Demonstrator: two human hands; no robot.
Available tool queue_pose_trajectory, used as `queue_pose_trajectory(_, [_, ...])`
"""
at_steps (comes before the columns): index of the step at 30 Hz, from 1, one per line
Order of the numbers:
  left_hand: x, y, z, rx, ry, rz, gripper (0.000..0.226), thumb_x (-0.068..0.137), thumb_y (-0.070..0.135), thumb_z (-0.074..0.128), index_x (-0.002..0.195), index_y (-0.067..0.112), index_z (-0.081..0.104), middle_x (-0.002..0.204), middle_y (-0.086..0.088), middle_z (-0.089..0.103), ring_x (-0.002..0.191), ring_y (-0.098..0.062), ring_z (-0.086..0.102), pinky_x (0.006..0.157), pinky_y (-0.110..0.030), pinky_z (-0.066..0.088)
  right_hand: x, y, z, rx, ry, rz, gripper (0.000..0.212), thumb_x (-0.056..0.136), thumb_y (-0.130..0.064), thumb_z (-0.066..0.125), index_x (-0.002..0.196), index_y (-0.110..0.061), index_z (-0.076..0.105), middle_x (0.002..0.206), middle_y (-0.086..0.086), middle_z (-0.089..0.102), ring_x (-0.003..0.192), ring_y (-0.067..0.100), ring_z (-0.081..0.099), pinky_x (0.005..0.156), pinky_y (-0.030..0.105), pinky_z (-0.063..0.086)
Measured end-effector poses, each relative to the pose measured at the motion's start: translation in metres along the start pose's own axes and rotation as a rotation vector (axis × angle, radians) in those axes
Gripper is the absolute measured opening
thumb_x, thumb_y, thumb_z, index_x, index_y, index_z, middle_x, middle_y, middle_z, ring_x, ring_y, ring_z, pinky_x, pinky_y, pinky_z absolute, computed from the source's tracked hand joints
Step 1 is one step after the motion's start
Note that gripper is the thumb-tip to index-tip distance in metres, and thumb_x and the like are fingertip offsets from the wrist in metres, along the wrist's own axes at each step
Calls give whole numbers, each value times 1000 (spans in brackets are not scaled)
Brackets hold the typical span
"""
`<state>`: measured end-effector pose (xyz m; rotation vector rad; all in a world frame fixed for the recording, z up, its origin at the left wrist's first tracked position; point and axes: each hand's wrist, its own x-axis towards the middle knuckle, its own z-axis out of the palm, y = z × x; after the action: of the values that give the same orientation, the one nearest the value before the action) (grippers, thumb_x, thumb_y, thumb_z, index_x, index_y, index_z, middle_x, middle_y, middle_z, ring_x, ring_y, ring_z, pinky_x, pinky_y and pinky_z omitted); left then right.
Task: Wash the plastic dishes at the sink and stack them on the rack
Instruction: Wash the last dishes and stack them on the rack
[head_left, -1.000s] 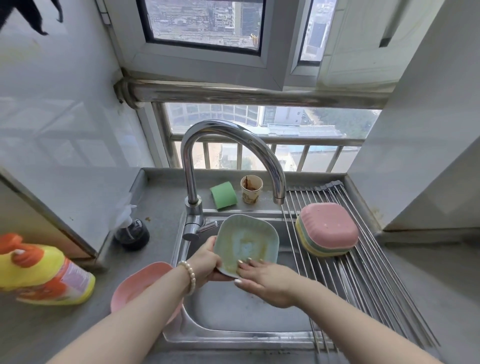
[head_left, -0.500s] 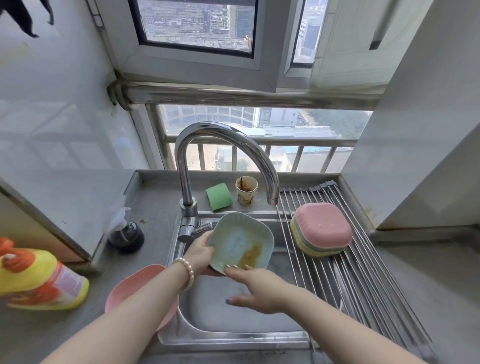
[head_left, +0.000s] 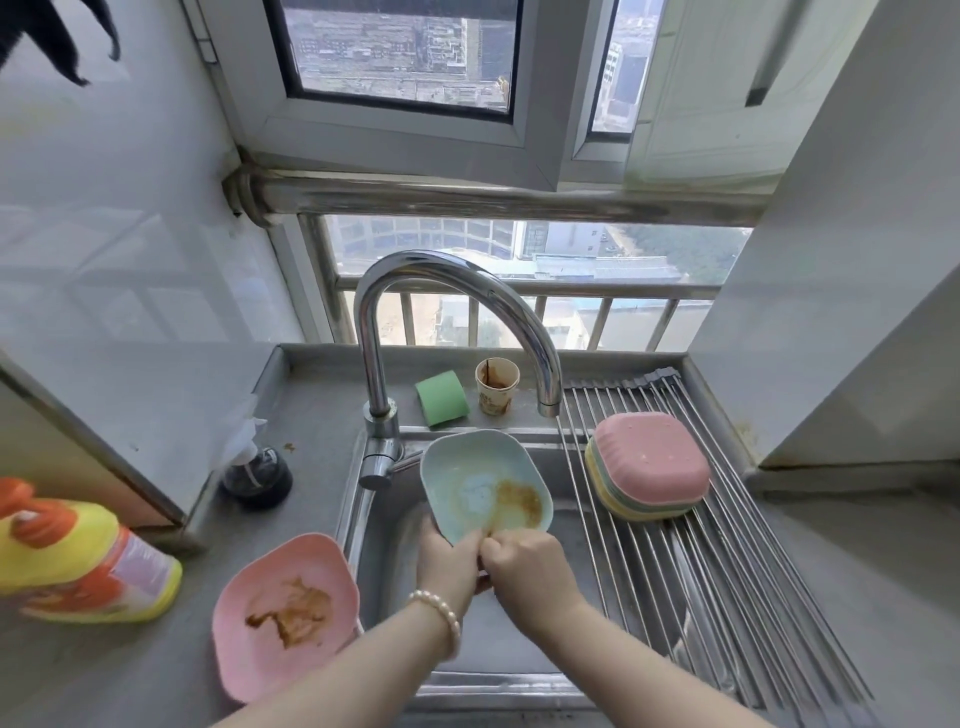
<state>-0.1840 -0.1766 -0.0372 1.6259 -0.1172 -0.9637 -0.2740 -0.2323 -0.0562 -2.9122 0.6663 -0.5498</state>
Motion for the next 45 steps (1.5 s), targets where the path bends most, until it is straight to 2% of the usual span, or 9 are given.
queue_pose_trajectory(4, [12,9,-5,-30,57,21,20,95,3,46,105,19,51,96,-10,63,82,-29,65,63,-48,59,-10,4,11,154,167,-49,9,67,-11,63,64,-19,68,55,-6,61,47,13,58,39,22,40])
queue_pose_trajectory(7, [24,31,-22,73,-57,-21,20,100,10,43,89,20,56,84,-8,62,68,-26,63,43,-37,55,-19,33,12,97,160,-187,33,93,-33,53,68,-17,68,68,-5,68,61,13,65,56,23,51])
queue_pose_trajectory(11, [32,44,-36,158,-221,-200,15,98,8,47,96,14,59,79,-10,62,60,-24,63,39,-33,53,-19,65,1,-192,-10,-224,21,73,-28,73,86,-11,73,95,2,72,97,22,67,98,39,48])
queue_pose_trajectory(18, [3,11,-5,-299,-130,-149,22,86,-9,57,100,8,57,86,-16,66,69,-28,64,50,-31,55,-11,11,1,16,70,-91,24,40,-3,71,55,-17,59,48,-4,53,39,17,52,36,20,33])
queue_pose_trajectory(24, [15,27,-11,-193,-70,-53,15,99,15,48,95,20,61,79,-6,67,63,-23,65,45,-31,54,-22,15,4,222,205,-97,8,74,-13,72,75,-20,69,66,-8,67,57,11,64,49,21,48])
queue_pose_trajectory(29, [31,37,-31,-71,-274,-304,22,91,28,60,103,11,65,85,-12,69,69,-26,67,59,-38,59,-28,59,-4,-148,48,-240,16,76,-5,59,78,-17,70,86,-4,70,90,17,67,98,28,45])
queue_pose_trajectory(35, [6,10,-13,-346,-166,-135,29,83,-10,61,109,2,58,91,-19,67,75,-32,66,55,-35,58,-13,13,-12,-23,39,-74,35,32,0,77,53,-19,56,47,-5,52,39,16,51,37,20,32])
queue_pose_trajectory(40, [4,21,-10,-291,-152,-60,14,97,11,51,103,19,61,86,-10,69,72,-27,67,51,-38,57,-19,1,-5,283,202,-28,27,62,-1,70,79,-21,71,65,-7,69,55,11,64,44,22,48])
queue_pose_trajectory(45, [20,37,-32,-201,-306,-193,19,99,22,47,109,13,62,84,-11,71,71,-26,67,56,-41,59,-22,48,-20,-60,-12,-236,22,80,-32,62,61,-20,64,67,-7,64,70,14,64,73,25,54])
